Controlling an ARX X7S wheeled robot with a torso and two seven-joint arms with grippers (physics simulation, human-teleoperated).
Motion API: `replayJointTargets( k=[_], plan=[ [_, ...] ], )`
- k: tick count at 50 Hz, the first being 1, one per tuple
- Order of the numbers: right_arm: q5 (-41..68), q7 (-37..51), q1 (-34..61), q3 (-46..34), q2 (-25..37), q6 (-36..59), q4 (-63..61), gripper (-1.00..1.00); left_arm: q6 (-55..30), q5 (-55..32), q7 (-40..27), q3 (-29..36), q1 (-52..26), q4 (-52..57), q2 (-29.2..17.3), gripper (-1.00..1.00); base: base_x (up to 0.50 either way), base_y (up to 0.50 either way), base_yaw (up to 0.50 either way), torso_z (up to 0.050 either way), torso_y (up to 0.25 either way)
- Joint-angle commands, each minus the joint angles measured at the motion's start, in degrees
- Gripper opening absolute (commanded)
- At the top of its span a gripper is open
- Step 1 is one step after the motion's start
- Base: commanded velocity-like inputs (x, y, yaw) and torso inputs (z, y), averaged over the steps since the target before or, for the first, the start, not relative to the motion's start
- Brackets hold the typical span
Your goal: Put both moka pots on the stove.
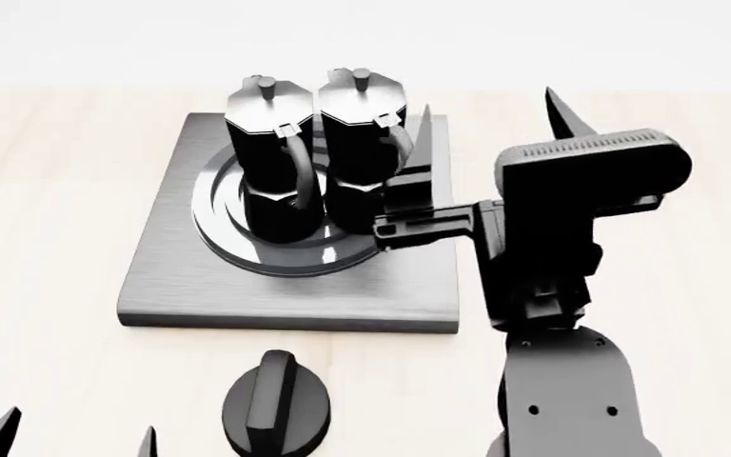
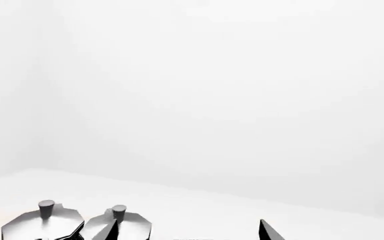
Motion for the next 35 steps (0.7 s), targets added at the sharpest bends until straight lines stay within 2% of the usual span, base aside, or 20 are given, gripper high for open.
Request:
replayJointTargets(
  k=[1,13,25,35],
  plan=[
    [0.1,4.1,-11.1,-0.4,0.7,0.7,-11.6,1.0,0.3,-0.3,-0.1,-0.2,0.1,-0.2,-0.1,1.0,0.0,0.0,0.0,0.0,0.0],
    [4.6,4.9,-21.5,0.6,0.8,1.3,-20.1,1.0,0.5,-0.7,-0.2,-0.4,0.0,-0.2,-0.2,1.0,0.0,0.0,0.0,0.0,0.0],
    [5.9,5.8,-30.5,-0.3,1.8,-2.3,-23.9,1.0,0.9,-0.8,-0.5,-0.8,0.0,-0.6,-0.3,1.0,0.0,0.0,0.0,0.0,0.0],
    [6.9,6.7,-31.3,-0.1,2.8,-1.9,-23.9,1.0,1.4,-1.2,-0.5,-1.1,0.0,-1.0,-0.5,1.0,0.0,0.0,0.0,0.0,0.0]
  ],
)
